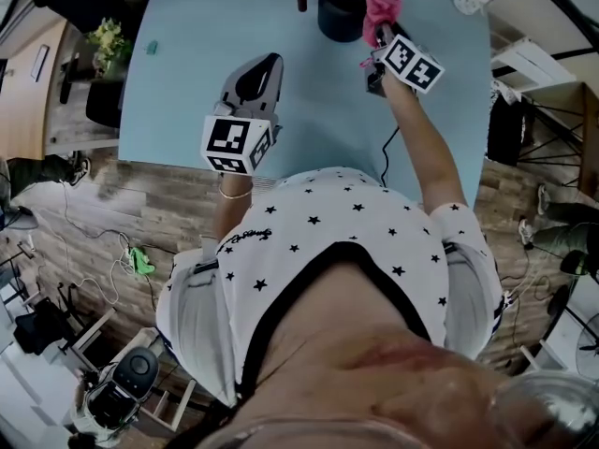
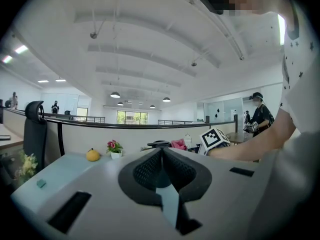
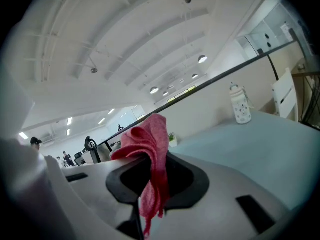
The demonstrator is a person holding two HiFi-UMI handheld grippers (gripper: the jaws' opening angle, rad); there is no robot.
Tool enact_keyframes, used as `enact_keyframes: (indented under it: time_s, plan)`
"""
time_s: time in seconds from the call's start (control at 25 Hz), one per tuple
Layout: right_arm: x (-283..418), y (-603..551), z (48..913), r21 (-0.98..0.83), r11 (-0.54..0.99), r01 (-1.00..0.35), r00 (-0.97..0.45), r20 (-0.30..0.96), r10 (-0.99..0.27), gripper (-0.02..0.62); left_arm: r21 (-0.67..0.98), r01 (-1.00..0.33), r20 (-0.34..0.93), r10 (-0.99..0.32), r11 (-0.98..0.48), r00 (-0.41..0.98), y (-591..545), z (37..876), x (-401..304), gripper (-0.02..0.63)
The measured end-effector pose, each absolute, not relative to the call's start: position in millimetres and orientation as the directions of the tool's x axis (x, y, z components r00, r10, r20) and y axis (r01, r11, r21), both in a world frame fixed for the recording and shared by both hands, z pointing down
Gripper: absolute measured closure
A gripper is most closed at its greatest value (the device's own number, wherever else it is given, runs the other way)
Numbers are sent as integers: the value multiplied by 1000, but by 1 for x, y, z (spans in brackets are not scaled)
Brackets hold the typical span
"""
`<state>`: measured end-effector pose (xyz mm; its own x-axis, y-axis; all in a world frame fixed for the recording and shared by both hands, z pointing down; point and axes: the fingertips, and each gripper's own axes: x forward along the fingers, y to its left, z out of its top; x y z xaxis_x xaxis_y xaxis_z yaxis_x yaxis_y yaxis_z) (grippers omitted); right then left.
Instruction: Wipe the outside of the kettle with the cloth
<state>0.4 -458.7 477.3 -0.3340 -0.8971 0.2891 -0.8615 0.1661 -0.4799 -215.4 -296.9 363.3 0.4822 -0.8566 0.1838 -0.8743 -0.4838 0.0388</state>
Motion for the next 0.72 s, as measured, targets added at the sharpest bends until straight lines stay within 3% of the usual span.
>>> enact_keyframes:
  time_s: [0.24, 0.44, 0.72]
  plan:
    - [-50, -415, 446, -338, 368, -866, -445, 185, -877, 528, 52, -880, 189, -861, -472, 472, -295, 370, -223, 572]
    - [-125, -396, 467, -259, 542, -800, -596, 235, -768, 528, 53, -888, 188, -869, -457, 459, -293, 371, -227, 573]
    - [-164, -416, 524, -272, 503, -821, -571, 375, -730, 528, 62, -913, 203, -890, -403, 407, -292, 373, -260, 572]
